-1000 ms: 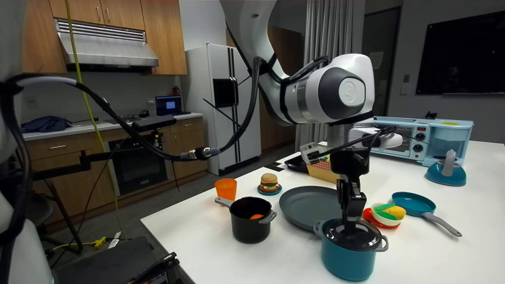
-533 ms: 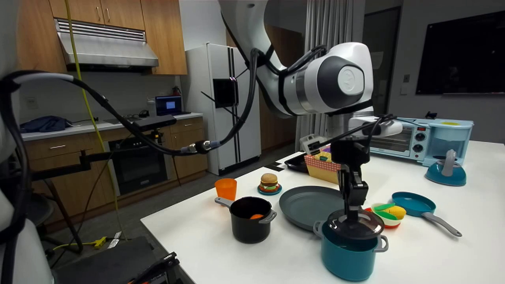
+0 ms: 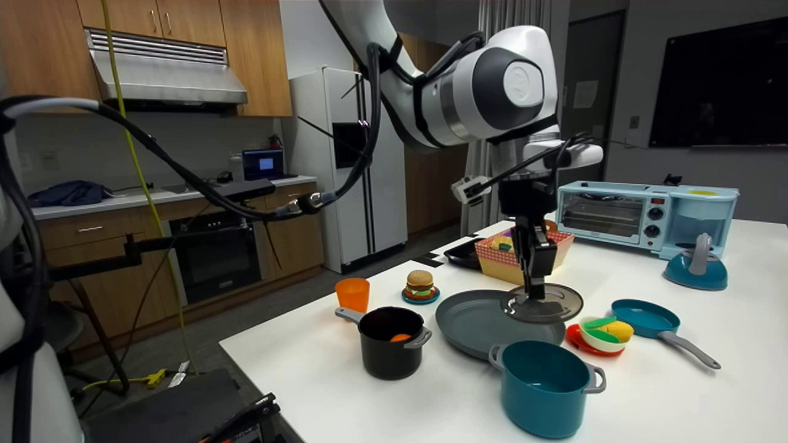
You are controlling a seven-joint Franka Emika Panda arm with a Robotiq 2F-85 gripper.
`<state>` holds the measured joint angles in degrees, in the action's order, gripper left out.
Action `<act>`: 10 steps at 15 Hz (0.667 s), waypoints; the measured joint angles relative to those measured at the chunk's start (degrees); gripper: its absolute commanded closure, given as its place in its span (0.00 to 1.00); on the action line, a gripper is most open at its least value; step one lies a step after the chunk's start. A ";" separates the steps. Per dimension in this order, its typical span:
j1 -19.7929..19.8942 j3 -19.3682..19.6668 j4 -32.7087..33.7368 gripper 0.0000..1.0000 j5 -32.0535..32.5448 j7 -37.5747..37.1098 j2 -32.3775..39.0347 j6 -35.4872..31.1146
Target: Move the black lid to the blue pot then move it back to the black pot
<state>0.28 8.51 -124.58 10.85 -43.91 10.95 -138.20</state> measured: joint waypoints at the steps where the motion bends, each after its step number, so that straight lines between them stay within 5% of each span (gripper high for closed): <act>1: -0.38 -0.37 -0.61 0.96 0.00 -0.23 -0.77 0.00; 10: -2.65 -5.01 -7.96 0.96 0.00 -6.06 -6.79 0.20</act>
<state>-2.37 3.50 -132.54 10.85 -49.97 4.16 -138.00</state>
